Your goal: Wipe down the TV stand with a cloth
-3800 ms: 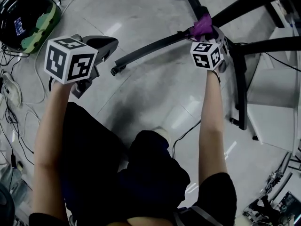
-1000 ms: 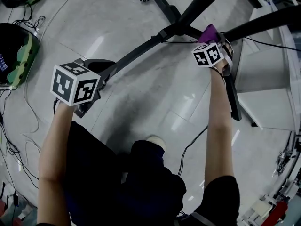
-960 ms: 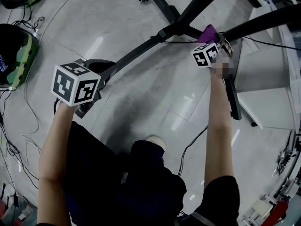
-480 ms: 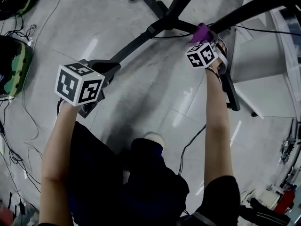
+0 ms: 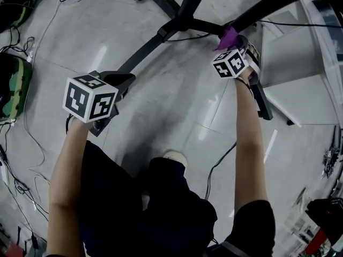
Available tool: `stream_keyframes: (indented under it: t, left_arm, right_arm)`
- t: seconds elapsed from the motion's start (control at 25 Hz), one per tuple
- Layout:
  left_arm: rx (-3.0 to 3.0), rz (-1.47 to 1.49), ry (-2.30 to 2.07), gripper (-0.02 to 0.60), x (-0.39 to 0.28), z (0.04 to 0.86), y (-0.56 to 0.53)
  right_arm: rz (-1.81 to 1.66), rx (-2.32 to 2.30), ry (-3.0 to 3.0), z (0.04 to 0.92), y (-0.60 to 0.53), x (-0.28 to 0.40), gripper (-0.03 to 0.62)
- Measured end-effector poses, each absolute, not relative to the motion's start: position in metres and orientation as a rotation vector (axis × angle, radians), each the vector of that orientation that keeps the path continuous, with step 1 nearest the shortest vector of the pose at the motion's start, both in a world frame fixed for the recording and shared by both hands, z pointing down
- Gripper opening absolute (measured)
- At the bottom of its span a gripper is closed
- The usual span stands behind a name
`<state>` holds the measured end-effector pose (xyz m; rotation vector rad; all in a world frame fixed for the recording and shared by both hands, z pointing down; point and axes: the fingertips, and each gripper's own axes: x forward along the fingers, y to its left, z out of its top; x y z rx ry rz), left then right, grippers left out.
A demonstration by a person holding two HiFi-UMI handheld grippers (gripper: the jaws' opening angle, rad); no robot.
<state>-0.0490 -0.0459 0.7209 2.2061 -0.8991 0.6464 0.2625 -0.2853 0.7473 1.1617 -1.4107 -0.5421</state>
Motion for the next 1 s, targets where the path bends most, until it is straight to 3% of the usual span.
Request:
stream_keyframes:
  t: [1.0]
  left_arm:
    - [2.207,0.658,-0.814,0.006,-0.012,0.736,-0.054]
  right_arm:
    - [-0.468,1.223,-1.329,0.736,-0.284,0.319,0.095]
